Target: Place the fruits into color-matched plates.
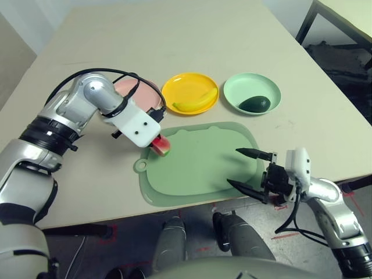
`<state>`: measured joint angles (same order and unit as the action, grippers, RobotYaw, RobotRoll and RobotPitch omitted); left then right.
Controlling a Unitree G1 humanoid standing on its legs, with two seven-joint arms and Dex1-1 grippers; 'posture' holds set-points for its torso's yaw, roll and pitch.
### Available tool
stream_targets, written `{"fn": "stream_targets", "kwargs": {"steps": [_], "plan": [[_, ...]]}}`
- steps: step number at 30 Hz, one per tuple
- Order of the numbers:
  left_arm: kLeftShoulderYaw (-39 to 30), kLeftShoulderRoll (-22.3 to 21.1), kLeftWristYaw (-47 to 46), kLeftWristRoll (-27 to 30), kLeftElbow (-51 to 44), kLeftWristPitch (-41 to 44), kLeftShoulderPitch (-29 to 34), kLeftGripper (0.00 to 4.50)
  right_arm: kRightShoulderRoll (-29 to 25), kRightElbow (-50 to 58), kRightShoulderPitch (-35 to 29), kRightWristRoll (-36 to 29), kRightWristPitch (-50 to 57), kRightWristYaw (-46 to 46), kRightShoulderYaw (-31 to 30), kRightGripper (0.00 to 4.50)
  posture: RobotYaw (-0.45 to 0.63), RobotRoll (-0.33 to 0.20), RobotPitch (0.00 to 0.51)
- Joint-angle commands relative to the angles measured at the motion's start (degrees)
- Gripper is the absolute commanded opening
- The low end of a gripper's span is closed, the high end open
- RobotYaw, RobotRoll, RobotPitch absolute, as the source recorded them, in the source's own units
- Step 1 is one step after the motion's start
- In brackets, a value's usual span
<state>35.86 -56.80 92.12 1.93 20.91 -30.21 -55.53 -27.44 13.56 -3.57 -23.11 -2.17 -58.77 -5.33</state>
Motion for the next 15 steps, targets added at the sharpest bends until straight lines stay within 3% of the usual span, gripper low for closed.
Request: {"fn": "stream_targets", "kwargs": {"steps": [1,15], "plan": [[-0.76,0.32,0.38,0.61,-0.52,0.06,0.44,1.12,-0.58,1.03,-0.42,-0.25,0.11,0.02,-0.17,4.5,-0.08,0.0,0.144],[0.12,-3.28,0.38,4.47,-0.96,2.42,-5.09,1.12,0.11,0.92,-0.41,-0.22,-0.16,0.52,-0.61,4.5,-0.07,0.0,0.143]]}}
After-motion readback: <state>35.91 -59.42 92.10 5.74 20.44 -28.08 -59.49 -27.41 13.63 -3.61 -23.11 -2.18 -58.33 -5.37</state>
